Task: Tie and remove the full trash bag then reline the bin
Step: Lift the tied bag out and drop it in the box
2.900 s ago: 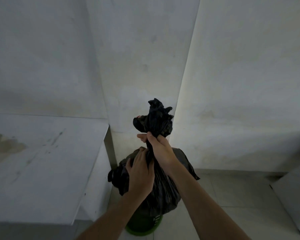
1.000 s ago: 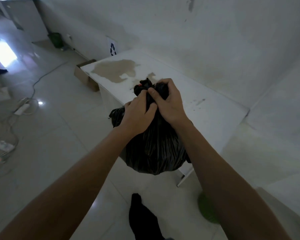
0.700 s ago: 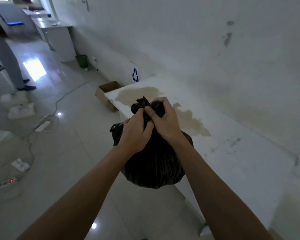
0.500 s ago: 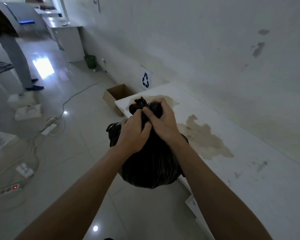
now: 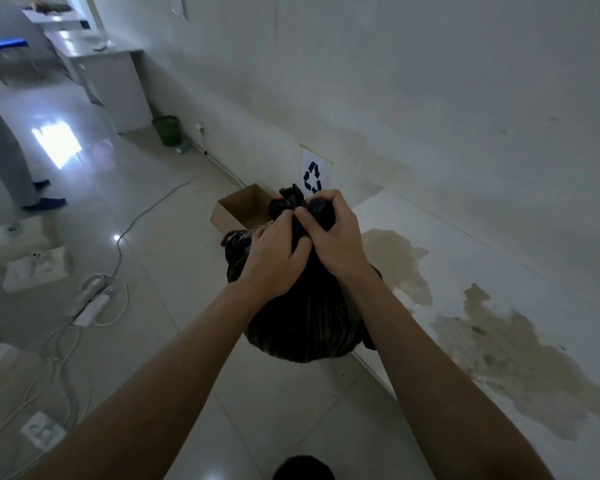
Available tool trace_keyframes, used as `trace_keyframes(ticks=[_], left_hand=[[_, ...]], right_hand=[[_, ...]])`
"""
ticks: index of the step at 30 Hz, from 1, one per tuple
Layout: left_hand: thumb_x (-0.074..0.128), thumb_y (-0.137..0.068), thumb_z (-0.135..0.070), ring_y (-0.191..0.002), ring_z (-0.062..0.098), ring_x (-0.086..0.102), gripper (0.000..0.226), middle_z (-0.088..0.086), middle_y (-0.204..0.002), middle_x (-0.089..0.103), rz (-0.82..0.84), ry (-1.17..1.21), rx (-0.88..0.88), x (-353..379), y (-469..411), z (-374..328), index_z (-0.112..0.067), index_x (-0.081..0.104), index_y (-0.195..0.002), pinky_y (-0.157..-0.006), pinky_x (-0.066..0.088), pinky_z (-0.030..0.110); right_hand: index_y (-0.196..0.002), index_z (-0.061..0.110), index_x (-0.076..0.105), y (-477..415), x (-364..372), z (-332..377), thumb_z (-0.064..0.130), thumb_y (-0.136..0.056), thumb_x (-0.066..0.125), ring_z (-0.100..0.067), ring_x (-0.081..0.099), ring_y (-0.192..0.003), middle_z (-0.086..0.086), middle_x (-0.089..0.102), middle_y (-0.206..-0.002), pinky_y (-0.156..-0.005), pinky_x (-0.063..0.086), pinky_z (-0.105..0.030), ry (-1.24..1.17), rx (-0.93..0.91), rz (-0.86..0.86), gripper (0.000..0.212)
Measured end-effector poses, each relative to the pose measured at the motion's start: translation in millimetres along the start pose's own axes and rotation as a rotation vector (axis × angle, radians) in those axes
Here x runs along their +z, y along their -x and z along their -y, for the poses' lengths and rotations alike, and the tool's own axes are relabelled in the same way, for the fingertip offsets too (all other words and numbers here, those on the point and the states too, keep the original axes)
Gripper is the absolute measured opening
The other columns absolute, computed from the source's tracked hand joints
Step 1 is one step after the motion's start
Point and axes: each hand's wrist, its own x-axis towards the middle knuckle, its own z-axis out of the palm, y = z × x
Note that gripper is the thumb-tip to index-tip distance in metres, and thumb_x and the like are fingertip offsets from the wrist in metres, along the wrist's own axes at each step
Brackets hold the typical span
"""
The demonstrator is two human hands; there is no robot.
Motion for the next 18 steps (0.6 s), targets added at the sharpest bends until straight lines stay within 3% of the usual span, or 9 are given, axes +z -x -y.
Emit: trace_keyframes(ticks=[3,9,18], left_hand=[[0.035,-0.091,-0.033,-0.087,0.019,0.055,0.018,0.0,-0.096,0.059,-0.012,0.018,0.008,-16.2,-49.2,40.7,-0.019,0.044,-0.098,-0.097,0.038,0.05],[0.038,-0.091,-0.03,-0.077,0.015,0.054,0.014,-0.007,-0.086,0.055,-0.023,0.08,0.052,-40.5,-151.1,123.9,-0.019,0.044,-0.096,-0.082,0.046,0.049],[0.037,-0.089,-0.035,-0.075,0.017,0.053,0.02,-0.006,-0.084,0.054,0.057,0.074,0.048,-60.8,-288.5,245.5,-0.018,0.043,-0.097,-0.08,0.044,0.047]], right_hand=[[-0.1,0.011,0.056,-53.3,34.6,-14.4,0.013,-0.091,0.069,-0.001,0.06,-0.084,0.005,0.062,-0.091,-0.079,0.049,-0.015,-0.026,0.022,-0.016,0.016],[-0.1,0.01,0.055,-161.2,100.8,-52.9,0.009,-0.092,0.068,-0.005,0.06,-0.084,0.001,0.061,-0.09,-0.079,0.049,-0.016,-0.05,-0.001,-0.051,0.015],[-0.104,0.001,0.054,-302.9,181.5,-126.2,0.009,-0.093,0.067,-0.008,0.061,-0.087,-0.004,0.061,-0.093,-0.08,0.052,-0.019,-0.062,0.08,-0.069,0.019]])
